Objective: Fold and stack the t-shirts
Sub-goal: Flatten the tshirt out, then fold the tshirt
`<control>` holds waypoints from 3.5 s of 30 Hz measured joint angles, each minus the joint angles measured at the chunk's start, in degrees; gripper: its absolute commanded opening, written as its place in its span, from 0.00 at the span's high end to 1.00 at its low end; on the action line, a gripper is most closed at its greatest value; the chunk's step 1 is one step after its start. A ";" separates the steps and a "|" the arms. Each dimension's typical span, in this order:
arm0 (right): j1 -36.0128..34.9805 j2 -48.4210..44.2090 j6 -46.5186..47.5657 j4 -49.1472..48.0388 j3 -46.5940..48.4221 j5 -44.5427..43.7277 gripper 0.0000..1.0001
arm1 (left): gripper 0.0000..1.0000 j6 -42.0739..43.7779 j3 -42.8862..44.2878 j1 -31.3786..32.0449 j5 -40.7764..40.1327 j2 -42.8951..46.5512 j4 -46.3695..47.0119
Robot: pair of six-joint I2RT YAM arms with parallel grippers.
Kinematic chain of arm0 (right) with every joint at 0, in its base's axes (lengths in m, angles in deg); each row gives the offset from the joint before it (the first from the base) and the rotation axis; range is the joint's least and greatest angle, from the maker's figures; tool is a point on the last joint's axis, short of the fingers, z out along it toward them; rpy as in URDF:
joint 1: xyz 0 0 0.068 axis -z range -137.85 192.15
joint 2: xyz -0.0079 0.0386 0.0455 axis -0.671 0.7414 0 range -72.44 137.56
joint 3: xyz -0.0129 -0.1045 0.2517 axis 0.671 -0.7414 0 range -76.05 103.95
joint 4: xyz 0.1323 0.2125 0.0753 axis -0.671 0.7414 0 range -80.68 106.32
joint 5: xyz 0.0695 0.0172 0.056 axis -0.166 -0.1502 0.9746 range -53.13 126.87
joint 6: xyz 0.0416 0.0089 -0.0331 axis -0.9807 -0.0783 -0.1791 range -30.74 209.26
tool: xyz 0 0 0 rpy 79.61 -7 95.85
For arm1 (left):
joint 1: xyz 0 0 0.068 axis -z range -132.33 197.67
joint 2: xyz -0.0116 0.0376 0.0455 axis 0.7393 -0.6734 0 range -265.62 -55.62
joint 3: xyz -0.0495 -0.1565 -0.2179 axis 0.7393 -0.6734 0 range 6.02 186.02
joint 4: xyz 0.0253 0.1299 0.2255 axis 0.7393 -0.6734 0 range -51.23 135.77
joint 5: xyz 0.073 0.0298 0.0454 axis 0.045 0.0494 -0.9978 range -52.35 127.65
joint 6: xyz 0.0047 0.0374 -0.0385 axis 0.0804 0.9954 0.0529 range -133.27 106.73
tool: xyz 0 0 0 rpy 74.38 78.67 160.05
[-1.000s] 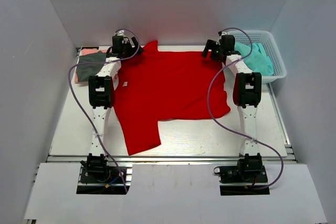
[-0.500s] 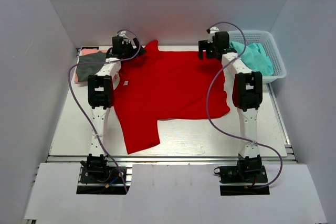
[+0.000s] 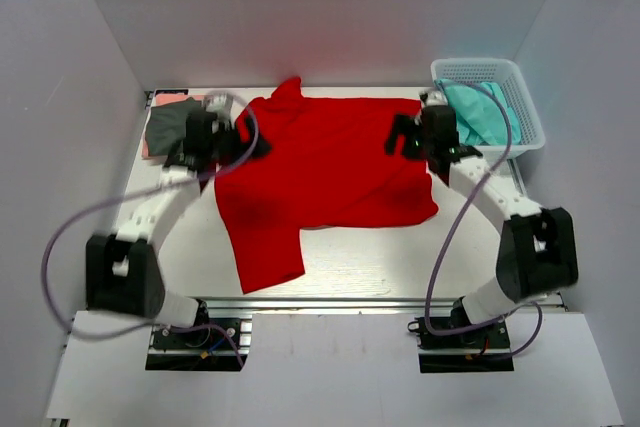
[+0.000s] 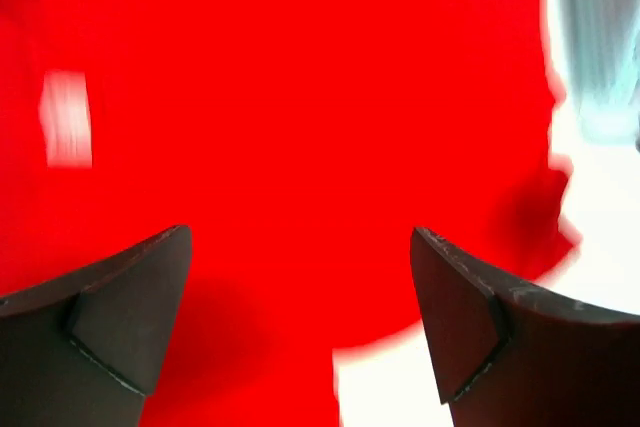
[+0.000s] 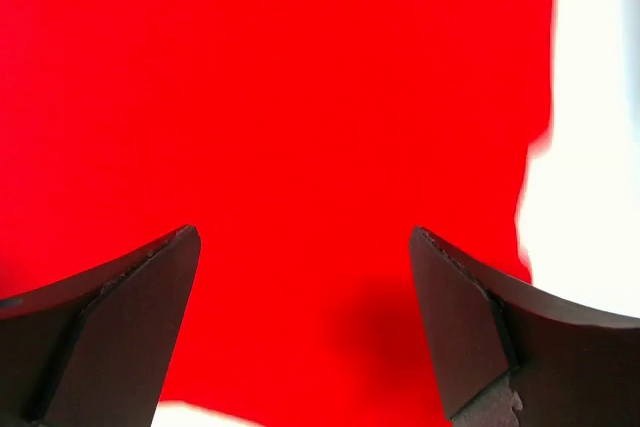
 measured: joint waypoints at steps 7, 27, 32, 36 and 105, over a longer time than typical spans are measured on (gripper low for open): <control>0.94 -6.49 -11.06 4.46 -16.87 -6.25 0.10 | 0.00 -6.60 -33.68 5.44 -1.07 26.14 -17.77; 1.36 -6.54 -13.03 7.96 -13.20 -9.42 0.10 | 0.37 -18.05 -35.93 12.52 -5.84 24.39 -36.85; 1.73 -6.75 -13.03 8.22 -13.40 -9.51 0.10 | 0.46 -18.88 -36.00 14.14 -5.95 21.27 -34.47; 2.12 -7.34 -13.05 9.11 -13.42 -9.64 0.10 | 0.52 -19.12 -36.00 15.23 -6.71 20.61 -34.80; 6.47 -9.11 -16.94 15.72 -23.21 -5.53 1.00 | 1.00 -9.53 -22.93 20.76 -4.09 23.82 -32.15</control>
